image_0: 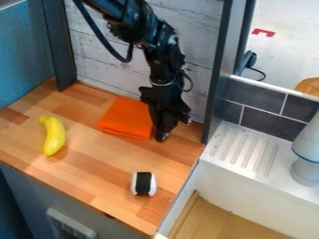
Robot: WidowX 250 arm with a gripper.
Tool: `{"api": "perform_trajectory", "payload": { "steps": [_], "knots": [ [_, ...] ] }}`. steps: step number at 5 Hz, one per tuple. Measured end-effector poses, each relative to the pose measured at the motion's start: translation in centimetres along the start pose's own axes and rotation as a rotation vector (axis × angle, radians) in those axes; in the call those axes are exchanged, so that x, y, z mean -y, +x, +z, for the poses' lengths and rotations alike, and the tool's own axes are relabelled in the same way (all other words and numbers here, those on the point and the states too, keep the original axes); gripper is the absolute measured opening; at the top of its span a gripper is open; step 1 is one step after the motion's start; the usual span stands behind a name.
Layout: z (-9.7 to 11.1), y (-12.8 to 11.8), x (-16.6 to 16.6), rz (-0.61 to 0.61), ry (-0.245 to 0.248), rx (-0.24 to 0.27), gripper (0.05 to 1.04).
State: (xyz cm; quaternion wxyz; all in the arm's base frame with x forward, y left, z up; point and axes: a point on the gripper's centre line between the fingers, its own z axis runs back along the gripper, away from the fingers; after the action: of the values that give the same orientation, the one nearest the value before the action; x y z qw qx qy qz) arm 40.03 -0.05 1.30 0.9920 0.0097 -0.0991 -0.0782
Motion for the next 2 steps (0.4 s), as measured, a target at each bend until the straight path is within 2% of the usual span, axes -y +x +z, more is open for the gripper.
{"api": "perform_trajectory", "payload": {
  "steps": [2],
  "knots": [
    [3.3, -0.5, -2.6, 0.098, -0.005, 0.072, 0.345]
  ]
}}
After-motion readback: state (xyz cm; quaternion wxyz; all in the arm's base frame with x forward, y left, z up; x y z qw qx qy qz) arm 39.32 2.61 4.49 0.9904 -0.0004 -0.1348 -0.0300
